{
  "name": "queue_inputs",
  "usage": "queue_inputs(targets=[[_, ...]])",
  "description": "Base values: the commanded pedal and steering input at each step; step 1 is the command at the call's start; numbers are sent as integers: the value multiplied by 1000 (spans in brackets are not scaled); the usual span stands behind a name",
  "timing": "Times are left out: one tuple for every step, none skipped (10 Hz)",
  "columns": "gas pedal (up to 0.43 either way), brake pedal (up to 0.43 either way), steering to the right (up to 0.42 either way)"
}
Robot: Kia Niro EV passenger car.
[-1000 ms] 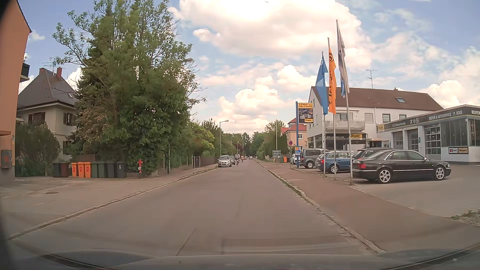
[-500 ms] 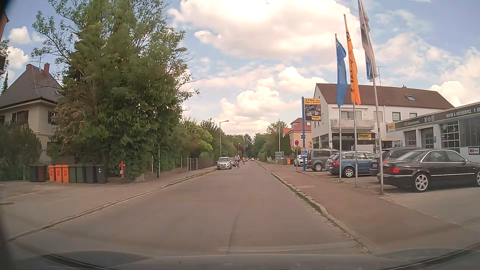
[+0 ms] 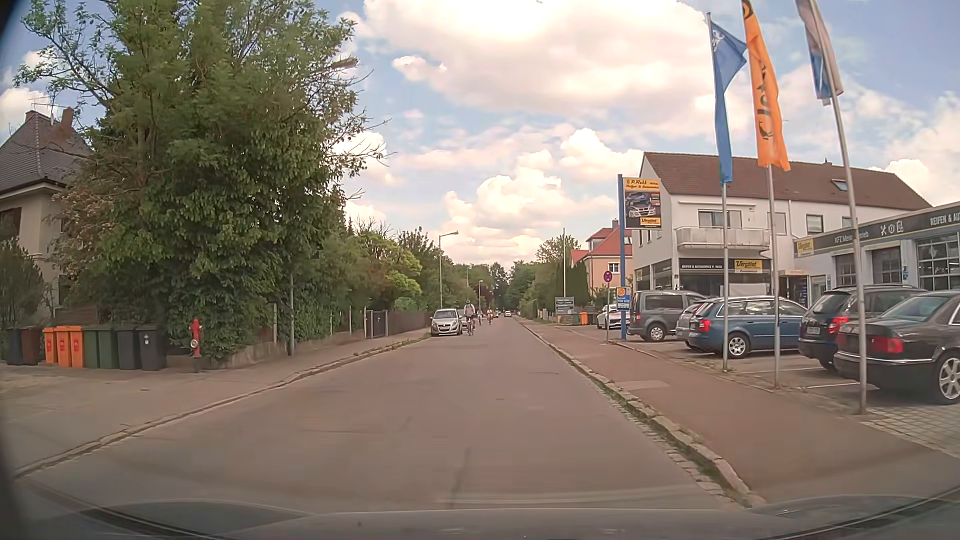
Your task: Follow the waypoints while adhering to traffic rules and regulations
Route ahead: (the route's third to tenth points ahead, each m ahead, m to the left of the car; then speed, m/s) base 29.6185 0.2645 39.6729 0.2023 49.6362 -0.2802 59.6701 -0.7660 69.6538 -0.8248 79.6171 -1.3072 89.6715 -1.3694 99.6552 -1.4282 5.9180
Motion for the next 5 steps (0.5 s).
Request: queue_inputs(targets=[[39, 18, -6], [59, 18, -6], [67, 18, -6], [67, 18, -4], [59, 18, -3]])
